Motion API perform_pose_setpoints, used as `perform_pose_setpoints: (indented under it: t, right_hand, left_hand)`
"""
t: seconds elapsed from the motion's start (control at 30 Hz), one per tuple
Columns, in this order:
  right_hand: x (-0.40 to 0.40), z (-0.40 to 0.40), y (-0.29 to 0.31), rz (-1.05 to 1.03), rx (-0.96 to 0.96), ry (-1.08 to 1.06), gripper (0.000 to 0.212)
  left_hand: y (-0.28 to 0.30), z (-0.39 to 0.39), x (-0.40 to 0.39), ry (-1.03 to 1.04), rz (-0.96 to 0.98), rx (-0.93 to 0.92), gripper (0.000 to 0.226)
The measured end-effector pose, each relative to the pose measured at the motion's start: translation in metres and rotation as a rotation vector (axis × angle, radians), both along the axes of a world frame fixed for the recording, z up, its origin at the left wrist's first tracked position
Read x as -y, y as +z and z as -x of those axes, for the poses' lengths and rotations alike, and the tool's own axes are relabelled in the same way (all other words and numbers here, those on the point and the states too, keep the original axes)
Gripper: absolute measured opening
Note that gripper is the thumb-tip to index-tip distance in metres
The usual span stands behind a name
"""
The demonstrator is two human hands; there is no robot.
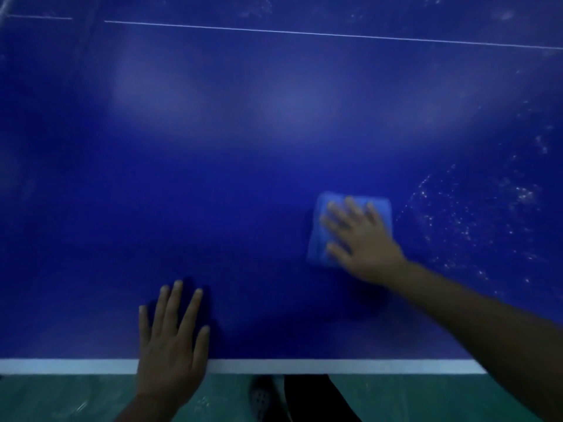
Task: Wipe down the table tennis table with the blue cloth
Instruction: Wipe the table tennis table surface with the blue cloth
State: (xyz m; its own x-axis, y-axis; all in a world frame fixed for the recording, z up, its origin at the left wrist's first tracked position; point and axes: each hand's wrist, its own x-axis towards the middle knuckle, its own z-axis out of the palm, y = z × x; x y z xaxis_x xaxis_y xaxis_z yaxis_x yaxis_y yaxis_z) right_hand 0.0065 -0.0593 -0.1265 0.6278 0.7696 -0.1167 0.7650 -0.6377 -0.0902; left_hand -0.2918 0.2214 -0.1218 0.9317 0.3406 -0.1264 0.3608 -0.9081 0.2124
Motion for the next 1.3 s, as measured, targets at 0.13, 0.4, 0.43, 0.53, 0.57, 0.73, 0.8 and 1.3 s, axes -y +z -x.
perform_pose_setpoints:
  t: [0.13, 0.4, 0.43, 0.53, 0.57, 0.73, 0.8, 1.3]
  right_hand:
    - [-0.005, -0.056, 0.013, 0.02, -0.087, -0.587, 0.064]
    - [-0.023, 0.137, 0.005, -0.009, -0.04, 0.066, 0.059]
    - [-0.007, 0.143, 0.005, 0.02, -0.044, 0.191, 0.058]
    - [0.026, 0.107, 0.004, 0.076, -0.008, 0.023, 0.062]
    - [0.032, 0.089, 0.005, 0.075, -0.009, -0.192, 0.063]
    - [-0.01, 0.063, 0.012, -0.013, -0.074, -1.018, 0.062]
    - [-0.052, 0.096, 0.008, -0.072, 0.005, -0.896, 0.062]
    - [0.091, 0.135, 0.013, 0.062, -0.059, -1.316, 0.063]
  left_hand:
    - [-0.003, 0.002, -0.003, -0.014, -0.05, -0.077, 0.069]
    - [-0.012, 0.006, -0.006, -0.035, -0.075, -0.033, 0.067]
    - [-0.012, 0.006, -0.006, -0.036, -0.08, -0.026, 0.067]
    - [-0.013, 0.009, -0.005, -0.042, -0.084, -0.001, 0.067]
    - [-0.012, 0.008, -0.005, -0.04, -0.084, 0.008, 0.067]
    - [-0.011, 0.007, -0.004, -0.038, -0.082, 0.003, 0.067]
    - [-0.011, 0.009, -0.004, -0.04, -0.086, -0.015, 0.068]
    - [-0.012, 0.008, -0.004, -0.006, -0.058, 0.004, 0.069]
